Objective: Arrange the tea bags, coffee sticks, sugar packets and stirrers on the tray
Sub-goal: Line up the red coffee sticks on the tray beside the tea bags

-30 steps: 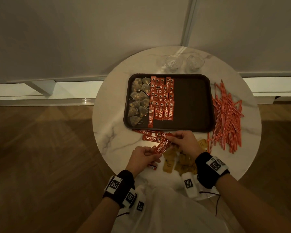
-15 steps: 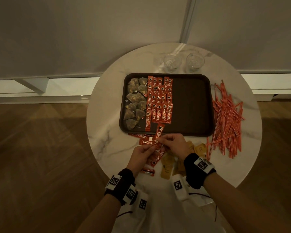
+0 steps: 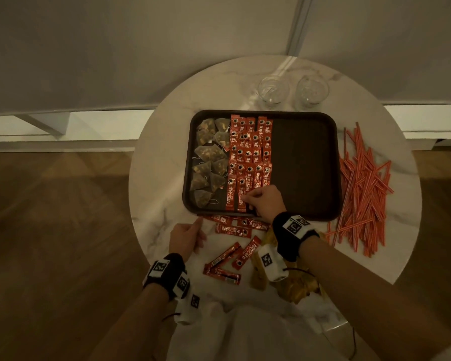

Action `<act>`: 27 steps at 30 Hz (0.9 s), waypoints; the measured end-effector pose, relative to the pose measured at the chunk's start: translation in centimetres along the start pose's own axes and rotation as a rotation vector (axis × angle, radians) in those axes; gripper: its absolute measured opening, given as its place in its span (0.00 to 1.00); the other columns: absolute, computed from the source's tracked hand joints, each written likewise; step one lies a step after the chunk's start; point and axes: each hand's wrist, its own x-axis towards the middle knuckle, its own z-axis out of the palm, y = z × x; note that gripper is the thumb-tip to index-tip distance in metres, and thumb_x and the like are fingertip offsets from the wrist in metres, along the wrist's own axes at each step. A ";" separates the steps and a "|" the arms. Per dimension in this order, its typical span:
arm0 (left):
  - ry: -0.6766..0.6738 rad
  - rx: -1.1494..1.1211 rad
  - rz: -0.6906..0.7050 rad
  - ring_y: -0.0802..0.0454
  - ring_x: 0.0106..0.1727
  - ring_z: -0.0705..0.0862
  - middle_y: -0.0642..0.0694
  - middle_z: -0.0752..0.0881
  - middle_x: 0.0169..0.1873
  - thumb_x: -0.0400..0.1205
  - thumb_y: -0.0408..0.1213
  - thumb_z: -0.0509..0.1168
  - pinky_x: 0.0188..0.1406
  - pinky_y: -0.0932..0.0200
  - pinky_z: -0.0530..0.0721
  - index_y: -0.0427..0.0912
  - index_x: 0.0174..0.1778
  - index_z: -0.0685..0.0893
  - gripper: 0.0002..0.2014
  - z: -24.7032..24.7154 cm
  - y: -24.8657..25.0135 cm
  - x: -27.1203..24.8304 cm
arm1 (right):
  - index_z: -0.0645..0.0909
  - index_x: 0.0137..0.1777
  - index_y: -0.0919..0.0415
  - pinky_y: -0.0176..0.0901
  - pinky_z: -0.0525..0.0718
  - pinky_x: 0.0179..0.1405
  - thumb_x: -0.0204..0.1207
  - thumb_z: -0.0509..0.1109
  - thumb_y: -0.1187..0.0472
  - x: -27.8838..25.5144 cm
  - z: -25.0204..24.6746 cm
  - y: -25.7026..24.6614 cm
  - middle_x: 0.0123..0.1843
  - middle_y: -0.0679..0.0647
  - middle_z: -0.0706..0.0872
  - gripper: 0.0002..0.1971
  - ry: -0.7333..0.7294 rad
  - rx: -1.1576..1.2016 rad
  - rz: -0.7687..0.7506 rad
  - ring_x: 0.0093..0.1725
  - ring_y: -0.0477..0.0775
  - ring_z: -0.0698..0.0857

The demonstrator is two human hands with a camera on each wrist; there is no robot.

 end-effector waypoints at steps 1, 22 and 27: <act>-0.014 -0.004 -0.009 0.55 0.16 0.77 0.46 0.82 0.15 0.87 0.52 0.60 0.24 0.63 0.79 0.33 0.26 0.88 0.30 -0.1 -0.1 0.3 | 0.89 0.42 0.61 0.33 0.77 0.31 0.77 0.76 0.58 0.2 0.2 0.0 0.29 0.48 0.85 0.07 0.013 -0.017 -0.009 0.21 0.35 0.78; -0.058 0.015 -0.031 0.54 0.13 0.74 0.45 0.81 0.15 0.87 0.52 0.59 0.22 0.62 0.76 0.35 0.24 0.86 0.31 -0.1 -0.3 1.4 | 0.87 0.37 0.56 0.52 0.91 0.44 0.75 0.78 0.53 1.5 1.0 0.1 0.30 0.51 0.88 0.09 0.033 -0.152 0.027 0.32 0.49 0.87; -0.053 0.011 -0.003 0.55 0.14 0.75 0.46 0.79 0.13 0.87 0.46 0.62 0.26 0.59 0.79 0.37 0.21 0.83 0.28 -0.5 0.6 1.0 | 0.85 0.35 0.57 0.41 0.81 0.30 0.74 0.79 0.54 0.7 0.2 0.2 0.27 0.50 0.85 0.11 0.071 -0.084 -0.024 0.23 0.40 0.80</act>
